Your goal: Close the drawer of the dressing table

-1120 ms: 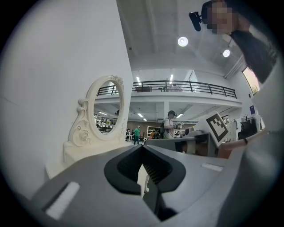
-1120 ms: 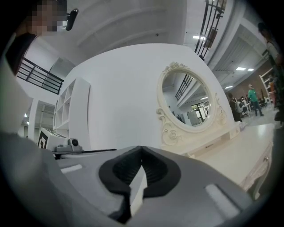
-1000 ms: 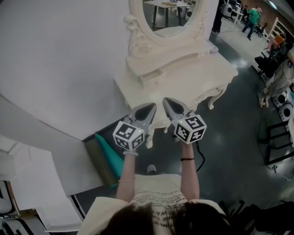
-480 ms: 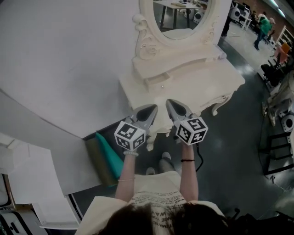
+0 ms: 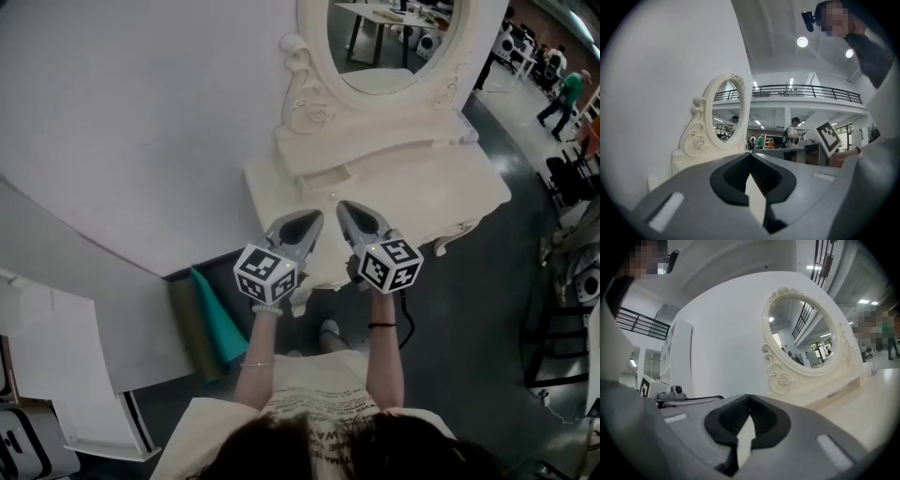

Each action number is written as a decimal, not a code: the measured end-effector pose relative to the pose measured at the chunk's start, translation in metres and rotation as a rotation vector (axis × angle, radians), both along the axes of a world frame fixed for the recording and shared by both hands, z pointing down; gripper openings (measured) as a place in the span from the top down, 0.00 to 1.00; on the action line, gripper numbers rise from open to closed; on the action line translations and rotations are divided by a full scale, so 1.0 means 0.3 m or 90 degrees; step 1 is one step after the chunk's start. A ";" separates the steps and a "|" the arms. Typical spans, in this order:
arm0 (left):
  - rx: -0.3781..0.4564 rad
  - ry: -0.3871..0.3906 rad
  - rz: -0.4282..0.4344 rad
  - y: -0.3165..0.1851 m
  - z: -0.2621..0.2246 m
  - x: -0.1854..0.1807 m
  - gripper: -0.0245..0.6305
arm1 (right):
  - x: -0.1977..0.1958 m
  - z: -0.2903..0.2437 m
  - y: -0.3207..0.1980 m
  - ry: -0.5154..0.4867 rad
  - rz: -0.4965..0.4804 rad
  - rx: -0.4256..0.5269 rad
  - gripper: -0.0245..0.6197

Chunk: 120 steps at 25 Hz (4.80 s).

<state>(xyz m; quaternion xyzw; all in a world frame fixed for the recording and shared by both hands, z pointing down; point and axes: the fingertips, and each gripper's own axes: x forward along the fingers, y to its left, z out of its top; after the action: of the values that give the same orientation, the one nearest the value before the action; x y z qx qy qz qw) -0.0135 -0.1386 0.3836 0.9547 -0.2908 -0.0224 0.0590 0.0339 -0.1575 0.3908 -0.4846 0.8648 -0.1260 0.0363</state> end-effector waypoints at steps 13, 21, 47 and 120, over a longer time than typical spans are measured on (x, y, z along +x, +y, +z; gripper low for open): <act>-0.029 -0.001 -0.060 -0.183 0.064 0.076 0.96 | 0.080 0.090 -0.205 0.008 -0.054 -0.040 0.96; -0.049 -0.010 -0.096 -0.233 0.093 0.088 0.96 | 0.082 0.113 -0.270 0.009 -0.093 -0.059 0.96; -0.142 -0.005 -0.100 -0.260 0.266 0.141 0.96 | 0.096 0.326 -0.326 0.043 -0.115 -0.226 0.96; -0.277 -0.002 -0.071 -0.338 0.516 0.093 0.96 | 0.075 0.660 -0.440 0.135 -0.043 -0.439 0.81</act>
<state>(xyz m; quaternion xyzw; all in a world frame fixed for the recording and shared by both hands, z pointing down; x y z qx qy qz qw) 0.0145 -0.2401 0.5385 0.9019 -0.3413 0.0393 0.2620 0.0565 -0.2894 0.5888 -0.4500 0.7858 -0.3605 -0.2236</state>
